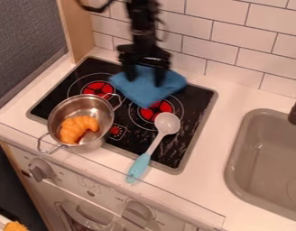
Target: Moved the blue cloth to the left burner
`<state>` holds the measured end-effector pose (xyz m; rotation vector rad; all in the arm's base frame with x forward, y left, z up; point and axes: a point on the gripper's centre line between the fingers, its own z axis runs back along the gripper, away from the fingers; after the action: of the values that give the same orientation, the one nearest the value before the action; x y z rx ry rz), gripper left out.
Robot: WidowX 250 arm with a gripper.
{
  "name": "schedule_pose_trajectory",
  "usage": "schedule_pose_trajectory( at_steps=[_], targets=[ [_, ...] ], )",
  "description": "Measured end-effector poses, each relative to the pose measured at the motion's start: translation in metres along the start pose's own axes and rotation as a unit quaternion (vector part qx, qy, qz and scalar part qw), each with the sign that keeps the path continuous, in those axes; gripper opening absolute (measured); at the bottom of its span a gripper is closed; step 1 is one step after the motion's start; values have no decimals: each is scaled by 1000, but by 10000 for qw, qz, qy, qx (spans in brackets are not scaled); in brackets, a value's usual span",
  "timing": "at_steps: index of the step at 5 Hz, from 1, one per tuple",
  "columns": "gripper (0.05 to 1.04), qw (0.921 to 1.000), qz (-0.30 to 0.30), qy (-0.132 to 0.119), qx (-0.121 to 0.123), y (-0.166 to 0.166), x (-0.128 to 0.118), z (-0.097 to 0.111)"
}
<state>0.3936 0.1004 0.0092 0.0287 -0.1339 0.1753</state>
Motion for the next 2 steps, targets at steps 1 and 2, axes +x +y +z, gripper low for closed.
schedule_pose_trajectory(
  at_steps=[1,2],
  targets=[
    [1000,9998,156,-104,27,28,0,1],
    [999,9989,444,-138,24,56,-3,3]
  ],
)
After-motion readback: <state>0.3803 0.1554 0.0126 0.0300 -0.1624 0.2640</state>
